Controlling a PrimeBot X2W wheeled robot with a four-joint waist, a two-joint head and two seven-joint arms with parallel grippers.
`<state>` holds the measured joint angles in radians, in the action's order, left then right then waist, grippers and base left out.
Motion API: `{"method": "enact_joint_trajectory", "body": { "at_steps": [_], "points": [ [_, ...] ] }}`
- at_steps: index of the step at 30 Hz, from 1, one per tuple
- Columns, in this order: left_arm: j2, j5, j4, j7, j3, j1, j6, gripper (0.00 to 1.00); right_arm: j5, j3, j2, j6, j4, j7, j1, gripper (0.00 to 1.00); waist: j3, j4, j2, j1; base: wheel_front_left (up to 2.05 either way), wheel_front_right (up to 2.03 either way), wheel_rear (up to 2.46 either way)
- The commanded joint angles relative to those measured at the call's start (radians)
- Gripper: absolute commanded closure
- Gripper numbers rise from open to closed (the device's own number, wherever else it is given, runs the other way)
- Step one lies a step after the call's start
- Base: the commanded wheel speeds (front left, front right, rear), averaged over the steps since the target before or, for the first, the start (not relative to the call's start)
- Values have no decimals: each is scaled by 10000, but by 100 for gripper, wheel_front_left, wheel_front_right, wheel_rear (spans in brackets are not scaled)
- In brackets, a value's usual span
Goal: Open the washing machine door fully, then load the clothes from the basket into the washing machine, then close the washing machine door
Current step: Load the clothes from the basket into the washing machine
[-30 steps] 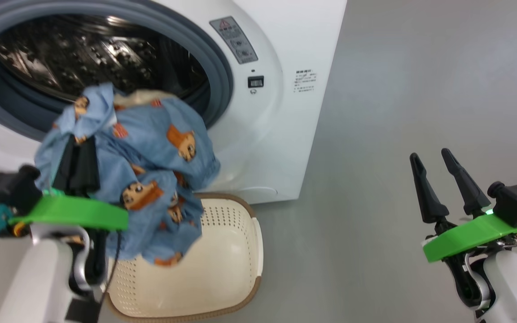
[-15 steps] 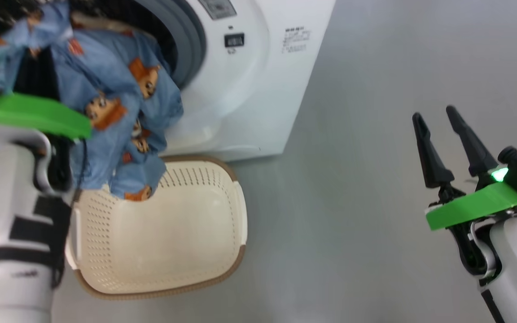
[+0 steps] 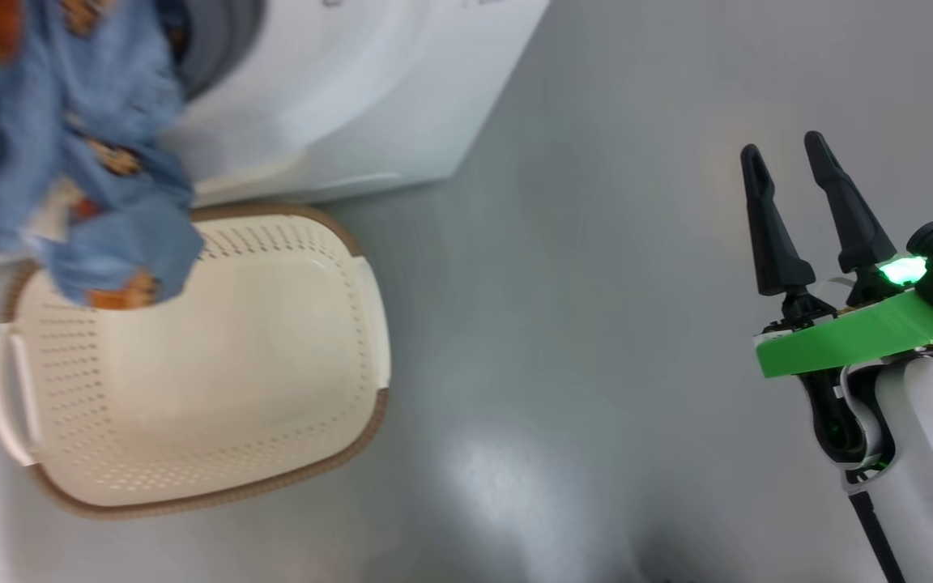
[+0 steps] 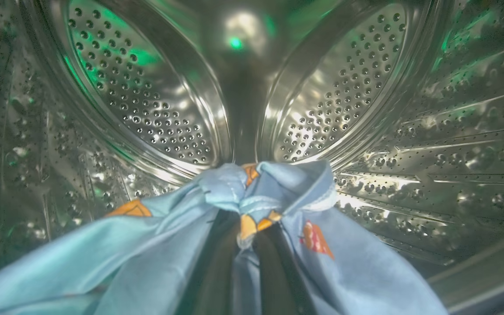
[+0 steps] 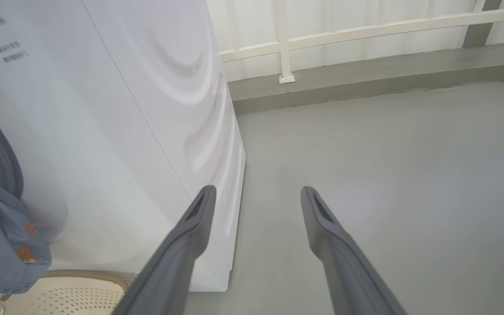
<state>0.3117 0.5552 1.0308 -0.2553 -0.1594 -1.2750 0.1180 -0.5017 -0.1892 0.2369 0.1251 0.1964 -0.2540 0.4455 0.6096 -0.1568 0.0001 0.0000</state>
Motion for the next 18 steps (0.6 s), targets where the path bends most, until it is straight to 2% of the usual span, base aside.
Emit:
{"method": "enact_joint_trajectory", "body": {
  "at_steps": [1, 6, 9, 13, 14, 15, 18],
  "points": [
    [753, -291, -164, -61, -12, -587, 65, 100, 54, -97, -43, 56, -313, -78, -36, 0, 935, -758, -1, 0, 0, 0, 0],
    [1140, -744, -559, -62, -228, -1399, 100, 100, 89, -51, -185, 56, -428, -78, 57, 0, 1305, -923, -1, 0, 0, 0, 0],
    [1402, -1102, -1710, -63, 177, -1662, 111, 100, 129, 32, -336, 56, -479, -78, 98, 0, 1473, -1003, -1, 0, 0, 0, 0],
    [1360, -1413, -2675, -63, 1041, -1290, -3, 100, 151, 55, -456, 56, -450, -78, 115, 0, 1479, -1006, -1, 0, 0, 0, 0],
    [1297, -1435, -2669, -63, 1244, -1131, -55, 97, 152, 56, -476, 56, -433, -78, 123, 0, 1450, -993, -1, 0, 0, 0, 0],
    [1223, -1443, -2511, -63, 1397, -974, -123, 2, 155, 59, -485, 56, -409, -78, 127, 0, 1415, -968, -1, 0, 0, 0, 0],
    [900, -1366, -1421, -37, 1377, -721, -85, 0, 156, 71, -444, 56, -322, -78, 107, 0, 1264, -802, -1, 0, 0, 0, 0]
  ]
}}
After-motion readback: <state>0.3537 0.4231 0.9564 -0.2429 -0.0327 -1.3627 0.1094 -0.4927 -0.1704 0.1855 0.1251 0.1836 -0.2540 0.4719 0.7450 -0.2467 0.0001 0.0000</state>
